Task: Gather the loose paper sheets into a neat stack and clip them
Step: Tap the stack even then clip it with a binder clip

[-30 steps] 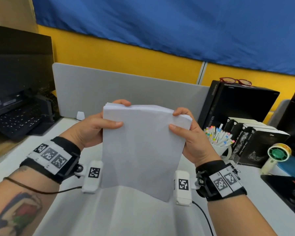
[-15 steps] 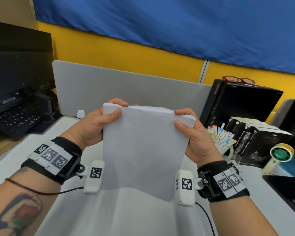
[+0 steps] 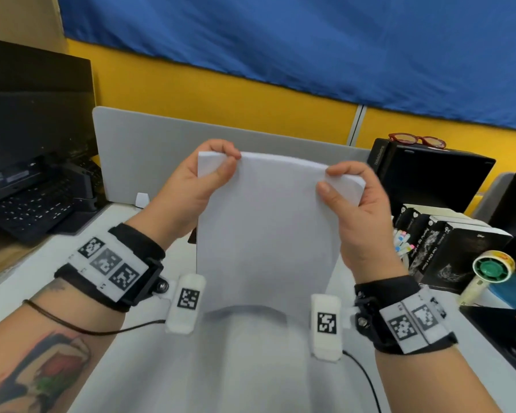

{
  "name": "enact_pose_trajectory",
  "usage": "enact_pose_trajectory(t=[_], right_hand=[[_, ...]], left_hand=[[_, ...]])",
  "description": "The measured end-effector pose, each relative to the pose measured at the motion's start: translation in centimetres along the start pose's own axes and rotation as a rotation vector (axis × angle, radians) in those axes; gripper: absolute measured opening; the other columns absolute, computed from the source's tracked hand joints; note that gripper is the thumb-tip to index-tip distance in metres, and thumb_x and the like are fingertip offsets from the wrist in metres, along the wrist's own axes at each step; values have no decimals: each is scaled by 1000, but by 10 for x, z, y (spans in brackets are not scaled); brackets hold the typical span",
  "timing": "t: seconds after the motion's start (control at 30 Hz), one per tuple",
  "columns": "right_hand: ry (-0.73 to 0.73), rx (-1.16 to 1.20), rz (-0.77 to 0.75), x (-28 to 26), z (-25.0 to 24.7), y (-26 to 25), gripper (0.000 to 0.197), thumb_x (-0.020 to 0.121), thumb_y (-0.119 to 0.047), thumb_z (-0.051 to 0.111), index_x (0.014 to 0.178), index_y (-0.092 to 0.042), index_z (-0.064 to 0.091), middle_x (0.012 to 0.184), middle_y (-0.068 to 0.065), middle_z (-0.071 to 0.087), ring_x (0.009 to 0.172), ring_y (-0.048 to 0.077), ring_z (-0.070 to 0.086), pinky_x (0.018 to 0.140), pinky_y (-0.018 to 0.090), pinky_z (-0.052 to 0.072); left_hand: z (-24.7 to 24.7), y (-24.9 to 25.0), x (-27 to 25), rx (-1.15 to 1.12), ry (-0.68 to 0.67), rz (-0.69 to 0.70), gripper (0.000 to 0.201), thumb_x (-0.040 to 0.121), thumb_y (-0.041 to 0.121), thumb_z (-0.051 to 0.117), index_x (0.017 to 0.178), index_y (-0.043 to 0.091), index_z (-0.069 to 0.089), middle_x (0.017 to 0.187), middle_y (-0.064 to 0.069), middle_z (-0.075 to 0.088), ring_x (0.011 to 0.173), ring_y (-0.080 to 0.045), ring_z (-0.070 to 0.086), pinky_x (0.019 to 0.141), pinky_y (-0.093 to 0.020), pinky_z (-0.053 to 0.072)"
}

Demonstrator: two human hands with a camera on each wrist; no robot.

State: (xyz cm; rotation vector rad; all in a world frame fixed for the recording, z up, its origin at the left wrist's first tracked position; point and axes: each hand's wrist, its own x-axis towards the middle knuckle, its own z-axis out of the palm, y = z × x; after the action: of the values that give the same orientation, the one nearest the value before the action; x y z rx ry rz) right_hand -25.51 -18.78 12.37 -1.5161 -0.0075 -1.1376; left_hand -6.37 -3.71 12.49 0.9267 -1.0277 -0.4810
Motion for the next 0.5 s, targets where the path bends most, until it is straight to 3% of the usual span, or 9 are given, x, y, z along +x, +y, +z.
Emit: enact_pose_trajectory(t=[0.1,0.23,0.33,0.4,0.43,0.5], right_hand=[[-43,-2,-22,7,-15,-8,23,88,3,66,92,-19,60,99,3,64,85,20,67,65,36,58],[-6,0,144,-16,-31,25,24,82,-2,71,92,-22,63,104,9,62,91,29,65,70,39,59],[2,32,180,-22,-38,33,40,80,-4,73,111,-28,64,110,11,62,97,32,65,78,44,60],[15,29,196,-22,-40,34,59,79,-4,79,128,-30,58,114,13,66,100,31,67,85,47,60],[47,20,205,-24,-41,36,63,77,-4,81,131,-25,57,117,14,67,102,31,68,87,49,59],[98,-8,259,-34,-38,43,55,73,1,83,124,-9,63,116,14,71,104,33,70,89,52,58]], left_hand=[[0,1,6,-39,-59,5,13,77,35,75,86,32,66,88,3,66,76,-17,68,63,-31,59],[-3,-39,-7,-64,-115,-110,41,63,43,92,92,33,66,91,1,70,78,-18,70,65,-31,60],[-3,-50,-7,-66,-97,-137,49,62,39,94,103,35,68,96,0,71,82,-19,72,70,-32,61],[-6,-52,-9,-46,-66,-151,57,72,24,90,121,38,65,105,-4,71,91,-22,73,79,-37,62],[-7,-56,-13,-18,-45,-162,60,75,18,85,127,37,63,112,-5,72,98,-24,73,84,-40,62],[-6,-67,-26,77,-23,-203,55,74,12,83,125,24,67,119,-5,75,108,-28,73,90,-43,61]])
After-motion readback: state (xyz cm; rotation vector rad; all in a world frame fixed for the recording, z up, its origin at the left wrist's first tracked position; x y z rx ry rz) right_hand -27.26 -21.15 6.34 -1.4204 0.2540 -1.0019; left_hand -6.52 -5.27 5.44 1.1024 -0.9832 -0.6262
